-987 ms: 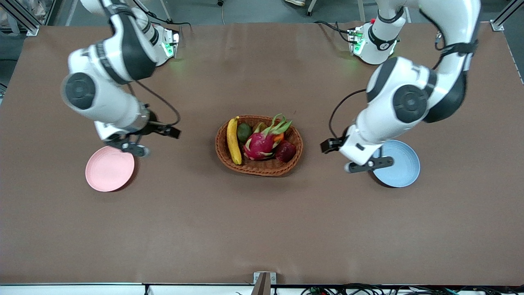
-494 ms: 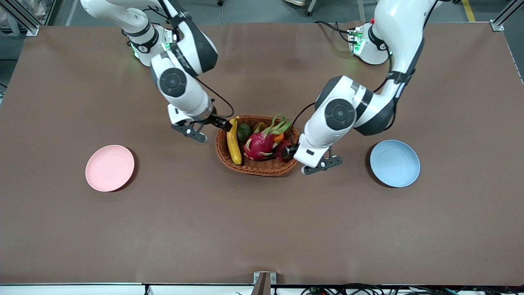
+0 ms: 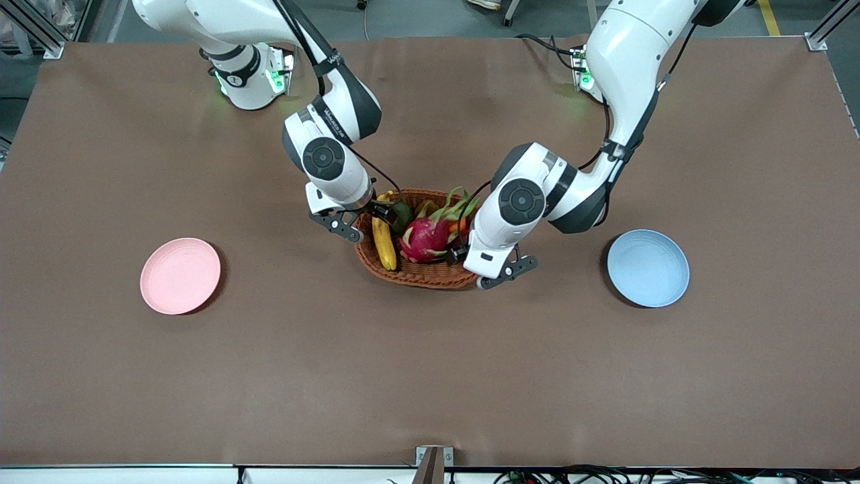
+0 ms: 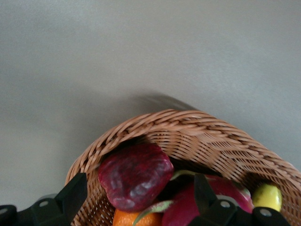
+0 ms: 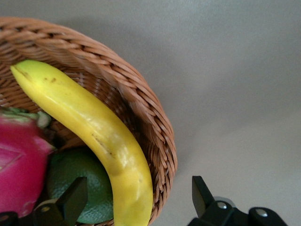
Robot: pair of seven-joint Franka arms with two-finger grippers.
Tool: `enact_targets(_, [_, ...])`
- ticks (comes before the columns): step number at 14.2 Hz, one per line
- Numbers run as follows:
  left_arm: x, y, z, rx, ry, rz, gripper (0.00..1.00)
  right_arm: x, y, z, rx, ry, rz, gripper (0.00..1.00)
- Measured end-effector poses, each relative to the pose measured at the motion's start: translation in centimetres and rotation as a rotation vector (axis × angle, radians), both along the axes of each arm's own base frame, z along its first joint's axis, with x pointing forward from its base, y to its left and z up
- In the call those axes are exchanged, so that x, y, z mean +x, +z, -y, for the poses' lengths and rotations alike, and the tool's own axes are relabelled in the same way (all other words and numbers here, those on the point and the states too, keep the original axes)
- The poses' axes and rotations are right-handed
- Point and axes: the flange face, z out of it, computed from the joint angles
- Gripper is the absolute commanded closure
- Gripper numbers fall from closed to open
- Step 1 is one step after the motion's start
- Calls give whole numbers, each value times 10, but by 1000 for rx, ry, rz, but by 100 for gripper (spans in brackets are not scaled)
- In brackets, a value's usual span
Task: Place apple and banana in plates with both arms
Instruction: 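Reach the right gripper to the banana while the left gripper reaches the red fruit, then grasp the banana with the right gripper while the left gripper grasps the red fruit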
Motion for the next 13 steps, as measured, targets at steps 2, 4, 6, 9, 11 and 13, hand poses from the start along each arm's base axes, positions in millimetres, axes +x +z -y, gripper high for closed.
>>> enact_targets(2, [-2,-8,2,6,6,-9,0,-7,-4,-7,-5,13,-6,5])
enact_targets(4, [-8,-16,8,12,-2,-20,0,-12,-5,-12,-8,21,-10,7])
enact_targets(6, [-13,-22,14,17,-8,-28,0,-16,-6,-17,-11,27,-15,15])
enact_targets(9, [-19,-34,17,32,-20,-40,0,-23,-6,-24,-12,39,-16,47])
enact_targets(11, [-24,-43,15,52,-30,-48,0,-25,-6,-25,-13,42,-19,70])
enact_targets(13, [-26,-49,15,59,-34,-53,0,-25,-6,-26,-12,41,-19,89])
